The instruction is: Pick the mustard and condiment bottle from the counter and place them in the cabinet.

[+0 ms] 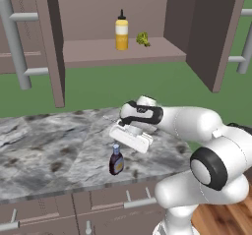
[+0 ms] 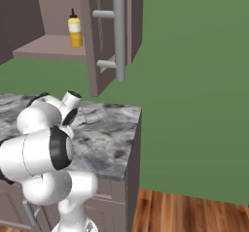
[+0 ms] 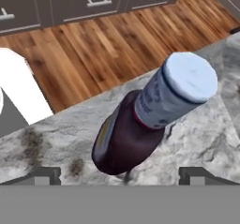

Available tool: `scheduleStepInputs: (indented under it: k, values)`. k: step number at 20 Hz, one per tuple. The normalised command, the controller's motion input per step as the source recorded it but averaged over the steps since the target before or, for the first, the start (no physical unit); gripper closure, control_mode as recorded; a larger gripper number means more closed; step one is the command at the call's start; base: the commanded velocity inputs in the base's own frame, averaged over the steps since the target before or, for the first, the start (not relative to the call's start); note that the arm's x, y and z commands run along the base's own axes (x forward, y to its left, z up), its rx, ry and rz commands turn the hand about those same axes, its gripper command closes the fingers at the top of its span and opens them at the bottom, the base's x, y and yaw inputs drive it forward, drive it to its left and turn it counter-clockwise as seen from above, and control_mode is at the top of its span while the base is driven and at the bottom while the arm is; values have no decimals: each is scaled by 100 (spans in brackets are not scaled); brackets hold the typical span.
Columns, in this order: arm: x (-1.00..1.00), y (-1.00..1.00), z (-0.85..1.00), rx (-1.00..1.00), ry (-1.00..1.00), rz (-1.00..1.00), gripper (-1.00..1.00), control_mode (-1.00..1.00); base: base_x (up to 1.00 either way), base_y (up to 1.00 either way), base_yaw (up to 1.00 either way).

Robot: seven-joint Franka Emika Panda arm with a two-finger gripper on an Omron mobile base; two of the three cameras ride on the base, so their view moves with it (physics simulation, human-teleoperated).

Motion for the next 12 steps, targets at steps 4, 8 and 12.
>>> scheduleStepInputs:
  k: [4,8,12]
  values:
    - [0,22,-24,0,0,0,-100,-100,0,0,0]
    - [0,23,-19,0,0,0,-100,-100,0,0,0]
    - [0,20,-18,0,0,0,-100,-100,0,0,0]
